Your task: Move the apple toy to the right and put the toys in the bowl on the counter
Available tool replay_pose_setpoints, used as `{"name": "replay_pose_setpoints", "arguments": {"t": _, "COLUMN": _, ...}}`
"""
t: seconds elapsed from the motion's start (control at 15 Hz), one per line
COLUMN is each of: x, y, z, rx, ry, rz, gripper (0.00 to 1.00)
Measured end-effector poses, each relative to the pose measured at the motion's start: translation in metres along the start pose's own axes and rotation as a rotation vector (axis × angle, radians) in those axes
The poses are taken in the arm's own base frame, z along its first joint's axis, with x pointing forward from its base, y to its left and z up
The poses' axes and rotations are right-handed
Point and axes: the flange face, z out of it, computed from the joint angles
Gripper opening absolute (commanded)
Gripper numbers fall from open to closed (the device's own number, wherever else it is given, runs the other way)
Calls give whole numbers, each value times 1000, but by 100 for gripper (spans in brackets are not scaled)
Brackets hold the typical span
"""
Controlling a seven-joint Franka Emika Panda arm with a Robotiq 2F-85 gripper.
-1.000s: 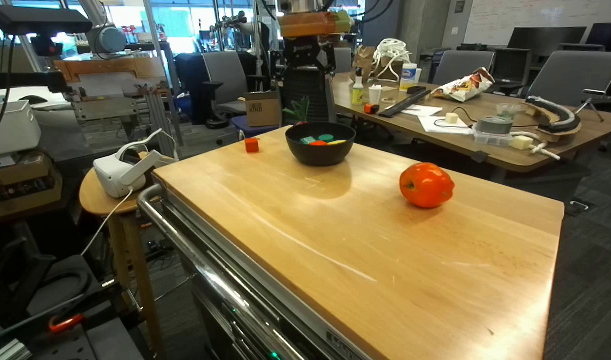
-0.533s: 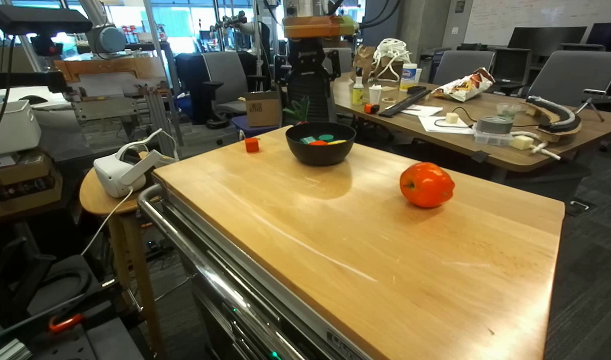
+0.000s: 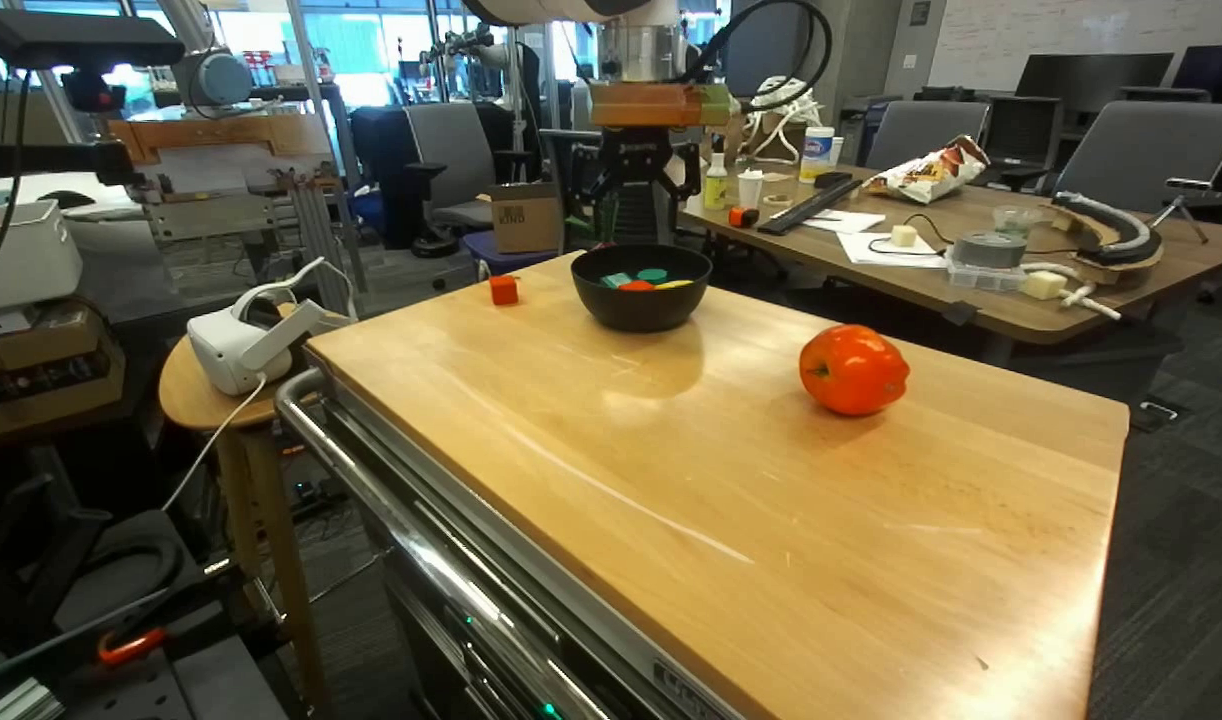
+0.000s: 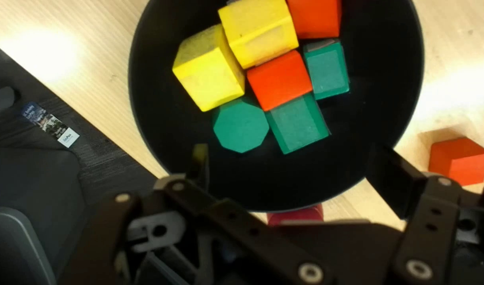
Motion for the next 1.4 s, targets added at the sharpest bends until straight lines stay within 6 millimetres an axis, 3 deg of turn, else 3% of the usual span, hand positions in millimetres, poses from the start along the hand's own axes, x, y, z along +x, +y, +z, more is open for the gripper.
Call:
{"name": "replay_pose_setpoints", "arguments": {"t": 0.33, "x": -12, "y": 22, "z": 30, "rx": 29, "ry": 62, "rz": 77, "gripper": 100}}
{"name": "replay_pose_setpoints", "arguments": {"t": 0.73, "x": -13, "y": 30, "z": 52, "rx": 51, "ry": 94, "rz": 111, "gripper": 100}}
{"name": "replay_pose_setpoints", "arguments": {"t": 1.2, "x": -9, "y": 31, "z": 57, "rx": 26, "ry": 112, "rz": 107, "gripper": 94}}
{"name": "replay_pose_setpoints", "arguments": {"t": 1.4, "x": -4, "y": 29, "z": 56, "rx": 0, "ry": 114, "rz": 87, "gripper": 97}}
